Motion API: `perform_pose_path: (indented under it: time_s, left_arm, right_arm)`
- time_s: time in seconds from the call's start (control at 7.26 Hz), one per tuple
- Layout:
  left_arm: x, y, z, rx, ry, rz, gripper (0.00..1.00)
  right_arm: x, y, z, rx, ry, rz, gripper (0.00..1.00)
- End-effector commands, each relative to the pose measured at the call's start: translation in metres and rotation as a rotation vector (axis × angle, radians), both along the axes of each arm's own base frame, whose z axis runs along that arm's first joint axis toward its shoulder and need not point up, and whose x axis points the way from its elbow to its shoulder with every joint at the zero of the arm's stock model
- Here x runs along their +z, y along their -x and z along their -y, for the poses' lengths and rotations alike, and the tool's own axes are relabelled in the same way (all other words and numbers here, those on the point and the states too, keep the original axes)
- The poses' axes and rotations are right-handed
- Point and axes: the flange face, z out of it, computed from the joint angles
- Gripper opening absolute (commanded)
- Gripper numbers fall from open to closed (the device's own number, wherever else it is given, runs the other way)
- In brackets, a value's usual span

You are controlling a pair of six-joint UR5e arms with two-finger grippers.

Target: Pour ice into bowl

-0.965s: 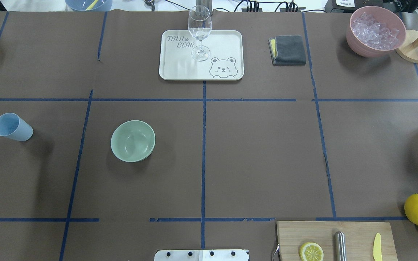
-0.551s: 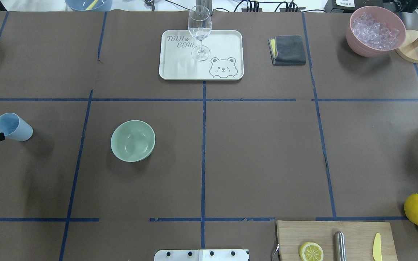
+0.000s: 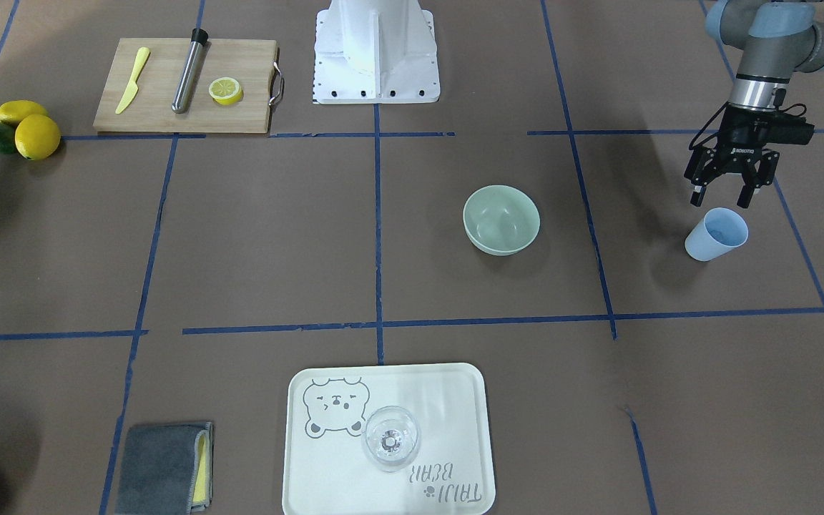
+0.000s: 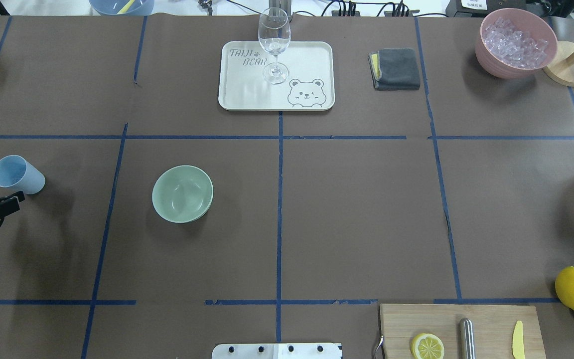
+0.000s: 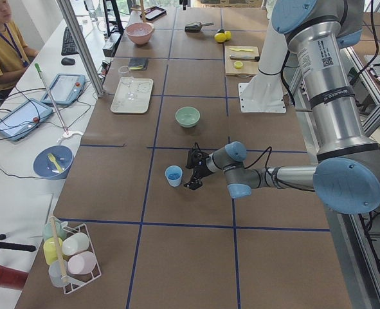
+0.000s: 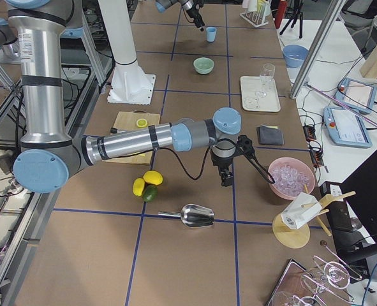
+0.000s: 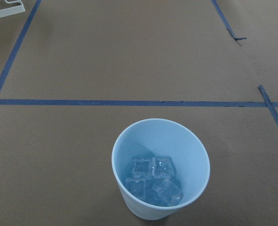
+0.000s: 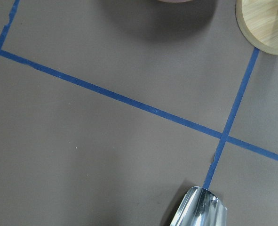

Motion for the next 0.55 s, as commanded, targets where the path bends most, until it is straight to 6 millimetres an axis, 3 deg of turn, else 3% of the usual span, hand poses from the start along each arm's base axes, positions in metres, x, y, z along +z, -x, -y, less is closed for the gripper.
perform_pose_path:
  time_s: [0.0, 0.41]
  left_arm:
    - [0.004, -0.025, 0.016, -0.004, -0.025, 0.012, 0.98]
    - [0.004, -0.036, 0.023, 0.045, -0.086, 0.070, 0.96]
  right_arm:
    - [0.002, -0.002, -0.012, 0.000, -0.001, 0.002, 1.00]
    - [0.003, -0.002, -0.013, 0.000, 0.000, 0.000, 1.00]
